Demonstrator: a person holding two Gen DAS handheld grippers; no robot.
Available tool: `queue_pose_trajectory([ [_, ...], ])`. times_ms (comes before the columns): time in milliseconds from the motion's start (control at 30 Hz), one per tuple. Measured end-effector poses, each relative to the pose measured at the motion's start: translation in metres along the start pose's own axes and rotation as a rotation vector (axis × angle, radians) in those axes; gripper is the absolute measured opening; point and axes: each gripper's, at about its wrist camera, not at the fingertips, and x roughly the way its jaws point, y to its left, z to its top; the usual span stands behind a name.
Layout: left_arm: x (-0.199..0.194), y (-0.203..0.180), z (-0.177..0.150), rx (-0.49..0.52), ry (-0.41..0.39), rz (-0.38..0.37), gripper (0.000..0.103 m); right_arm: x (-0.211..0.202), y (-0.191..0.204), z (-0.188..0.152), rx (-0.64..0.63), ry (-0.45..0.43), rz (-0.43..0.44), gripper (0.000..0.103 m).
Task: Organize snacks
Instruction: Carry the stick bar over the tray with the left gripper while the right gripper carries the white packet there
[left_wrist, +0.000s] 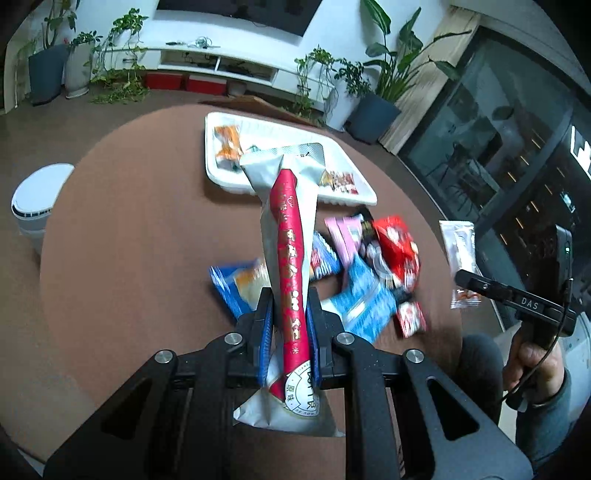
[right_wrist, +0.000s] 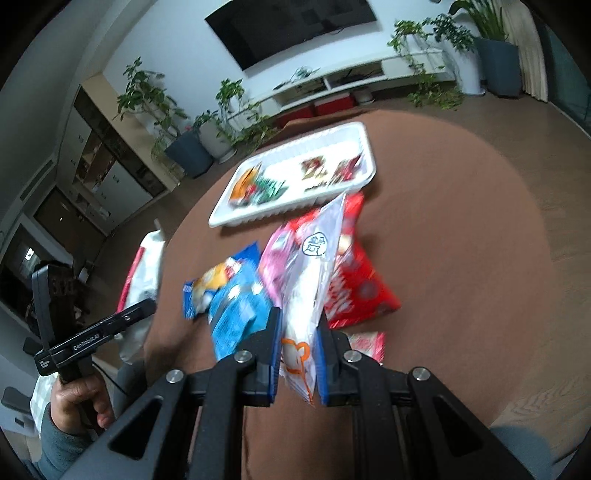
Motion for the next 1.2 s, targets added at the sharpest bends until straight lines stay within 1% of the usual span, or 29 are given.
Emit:
queue_pose_trajectory([
  [133,-0.003,0.004,0.033,0.010,-0.034,0.011,0.015,-0.008,-0.009,0.033,-0.016,-0.046,-0.019,0.017],
  [200,-0.002,0.001,0.055,0.031,-0.052,0.021,0.015,-0.009,-0.012,0.050,-0.024,-0.063,-0.018,0.017],
  [367,0.012,-0.008,0.115,0.087,-0.073,0.041,0.015,0.002,0.001,0.107,-0.096,-0.094,0.003,0.017],
  [533,0.040,-0.019,0.166,0.149,-0.058,0.061,0.015,0.035,0.026,0.158,-0.180,-0.090,0.052,0.017],
  [600,0.058,-0.020,0.183,0.159,-0.041,0.076,0.015,0.057,0.033,0.176,-0.204,-0.059,0.056,0.017],
  [667,0.081,-0.013,0.195,0.144,-0.012,0.078,0.015,0.083,0.036,0.190,-0.218,-0.018,0.059,0.017],
  [767,0.113,-0.005,0.206,0.135,0.025,0.102,0.015,0.121,0.035,0.202,-0.233,0.048,0.040,0.017],
  [833,0.132,-0.001,0.210,0.128,0.052,0.102,0.015,0.147,0.029,0.205,-0.231,0.096,0.018,0.017],
  [967,0.171,0.002,0.201,0.131,0.105,0.114,0.015,0.183,0.009,0.201,-0.201,0.173,-0.003,0.017],
  [1133,0.200,0.007,0.186,0.110,0.147,0.134,0.015,0.212,-0.005,0.198,-0.189,0.220,-0.042,0.017],
  [1200,0.205,0.006,0.183,0.114,0.153,0.130,0.015,0.222,-0.010,0.196,-0.185,0.238,-0.052,0.017],
])
